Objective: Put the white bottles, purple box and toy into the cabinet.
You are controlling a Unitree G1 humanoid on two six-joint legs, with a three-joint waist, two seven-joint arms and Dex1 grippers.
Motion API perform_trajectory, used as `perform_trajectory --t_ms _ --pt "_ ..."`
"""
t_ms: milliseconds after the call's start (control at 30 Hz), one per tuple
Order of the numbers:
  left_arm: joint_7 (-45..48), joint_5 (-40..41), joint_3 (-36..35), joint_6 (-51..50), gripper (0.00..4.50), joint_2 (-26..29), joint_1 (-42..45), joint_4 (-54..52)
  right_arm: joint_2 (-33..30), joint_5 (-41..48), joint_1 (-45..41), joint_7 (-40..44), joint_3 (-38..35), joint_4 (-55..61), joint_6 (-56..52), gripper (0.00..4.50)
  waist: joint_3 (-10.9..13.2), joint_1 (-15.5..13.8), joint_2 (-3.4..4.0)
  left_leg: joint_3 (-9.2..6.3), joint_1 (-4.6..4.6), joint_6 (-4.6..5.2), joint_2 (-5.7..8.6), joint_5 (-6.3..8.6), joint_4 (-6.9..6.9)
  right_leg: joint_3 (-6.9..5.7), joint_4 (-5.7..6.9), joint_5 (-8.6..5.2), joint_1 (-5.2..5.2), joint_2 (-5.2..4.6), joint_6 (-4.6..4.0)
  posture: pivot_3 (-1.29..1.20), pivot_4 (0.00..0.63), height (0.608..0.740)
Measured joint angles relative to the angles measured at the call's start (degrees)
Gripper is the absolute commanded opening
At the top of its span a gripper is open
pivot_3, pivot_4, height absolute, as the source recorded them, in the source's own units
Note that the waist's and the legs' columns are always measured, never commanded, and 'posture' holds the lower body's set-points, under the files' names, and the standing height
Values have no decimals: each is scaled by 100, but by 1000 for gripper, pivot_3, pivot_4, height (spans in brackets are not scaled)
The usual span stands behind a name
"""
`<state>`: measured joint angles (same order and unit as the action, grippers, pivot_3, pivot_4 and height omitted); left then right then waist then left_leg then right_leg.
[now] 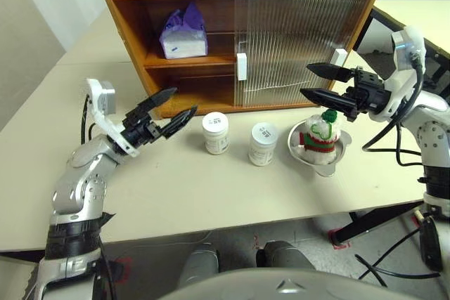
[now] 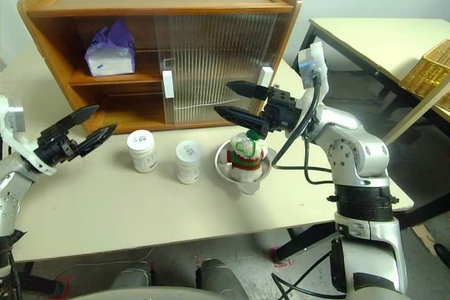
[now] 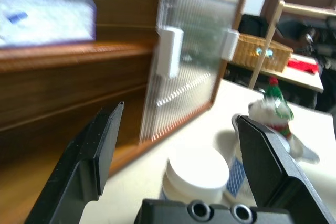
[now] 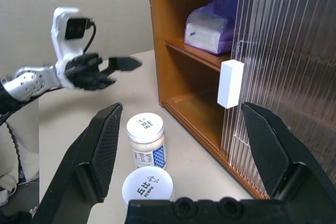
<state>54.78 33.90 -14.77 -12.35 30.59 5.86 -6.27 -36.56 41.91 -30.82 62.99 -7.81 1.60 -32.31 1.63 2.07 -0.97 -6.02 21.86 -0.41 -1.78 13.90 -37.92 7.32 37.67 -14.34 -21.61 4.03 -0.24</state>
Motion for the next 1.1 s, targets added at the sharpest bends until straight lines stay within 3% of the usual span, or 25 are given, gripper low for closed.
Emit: perform_trajectory --t_ms 433,1100 --pt "515 -780 488 1084 4461 -28 -243 1134 -32 3 -14 -3 -2 15 -35 4500 -12 16 20 2 10 -3 -59 2 20 -5 1 6 -32 23 -23 -79 24 740" --pt "542 -1231 929 1915 4461 -387 334 2414 -94 26 4 -67 -56 162 -129 4500 -16 84 26 14 31 -2 -55 2 19 -6 0 3 -45 24 -15 -103 25 740"
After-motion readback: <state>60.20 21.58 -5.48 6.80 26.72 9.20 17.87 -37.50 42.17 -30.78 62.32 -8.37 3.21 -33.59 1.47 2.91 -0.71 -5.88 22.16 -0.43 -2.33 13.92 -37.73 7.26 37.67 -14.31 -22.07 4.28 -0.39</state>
